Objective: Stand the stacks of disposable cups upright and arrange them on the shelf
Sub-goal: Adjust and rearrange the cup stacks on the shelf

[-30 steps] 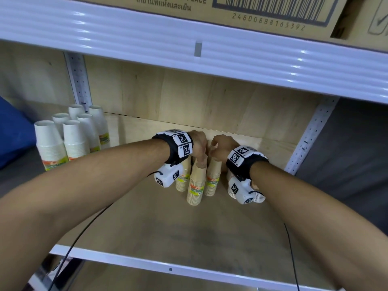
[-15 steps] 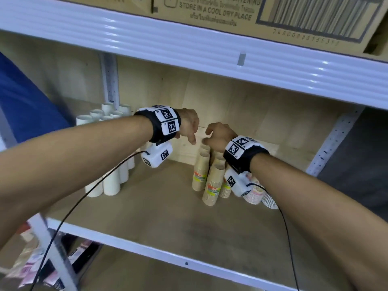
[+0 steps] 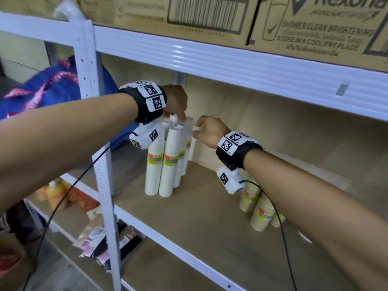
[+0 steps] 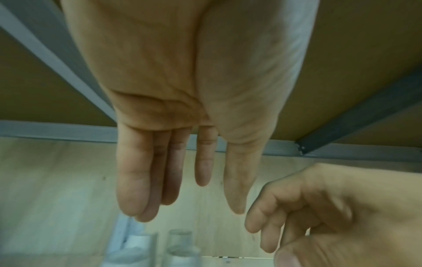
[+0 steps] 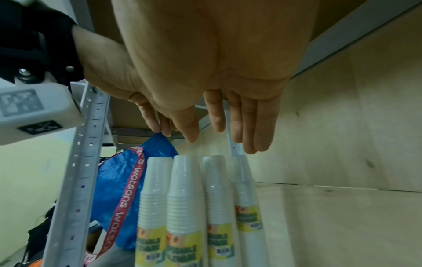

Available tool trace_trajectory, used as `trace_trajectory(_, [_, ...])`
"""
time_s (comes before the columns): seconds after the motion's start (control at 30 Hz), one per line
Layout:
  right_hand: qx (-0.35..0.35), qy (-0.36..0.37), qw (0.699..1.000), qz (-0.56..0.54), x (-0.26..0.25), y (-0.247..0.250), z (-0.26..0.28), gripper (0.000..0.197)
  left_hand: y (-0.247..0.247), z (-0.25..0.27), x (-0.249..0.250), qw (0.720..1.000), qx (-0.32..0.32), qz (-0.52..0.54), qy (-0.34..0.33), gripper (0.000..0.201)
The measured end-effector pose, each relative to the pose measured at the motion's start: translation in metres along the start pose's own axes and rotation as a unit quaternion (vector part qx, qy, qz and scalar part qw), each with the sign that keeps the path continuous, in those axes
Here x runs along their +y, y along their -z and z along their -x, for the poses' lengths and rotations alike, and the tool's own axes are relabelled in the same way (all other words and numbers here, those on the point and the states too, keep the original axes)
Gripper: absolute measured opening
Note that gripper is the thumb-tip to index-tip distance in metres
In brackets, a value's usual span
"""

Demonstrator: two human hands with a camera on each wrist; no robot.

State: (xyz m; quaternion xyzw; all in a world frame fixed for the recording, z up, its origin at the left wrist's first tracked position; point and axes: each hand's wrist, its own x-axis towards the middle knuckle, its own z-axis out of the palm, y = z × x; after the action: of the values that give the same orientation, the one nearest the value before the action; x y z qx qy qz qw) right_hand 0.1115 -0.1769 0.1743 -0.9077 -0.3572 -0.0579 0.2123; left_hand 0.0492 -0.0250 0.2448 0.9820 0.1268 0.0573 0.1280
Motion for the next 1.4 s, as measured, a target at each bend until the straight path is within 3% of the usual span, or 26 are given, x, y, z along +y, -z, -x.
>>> trace_trajectory(0.2, [-0.008,0.042,0.999,-0.014,-0.029,-0.019,-0.015,0.045,-0.003,0.007,-0.048,0.999,0.028,0.012,0.035,0.043])
trace_trajectory(0.43, [-0.021,0.021,1.000,-0.001,-0.039,-0.043,-0.027,0.027,-0.026,0.002,-0.078,0.994,-0.020,0.081,0.070,0.043])
trace_trajectory(0.67, [-0.027,0.011,1.000,-0.010,-0.041,-0.060,-0.036,0.038,-0.043,-0.003,-0.089,0.986,-0.053,0.130,0.090,0.045])
trace_trajectory(1.07, [-0.038,-0.011,0.998,-0.043,-0.033,-0.057,-0.034,0.038,-0.044,-0.007,-0.078,0.990,-0.071,0.108,0.060,0.051])
trace_trajectory(1.4, [-0.010,-0.042,0.999,-0.028,-0.004,-0.020,-0.016,0.036,-0.040,-0.025,-0.032,0.992,-0.098,0.084,-0.008,0.039])
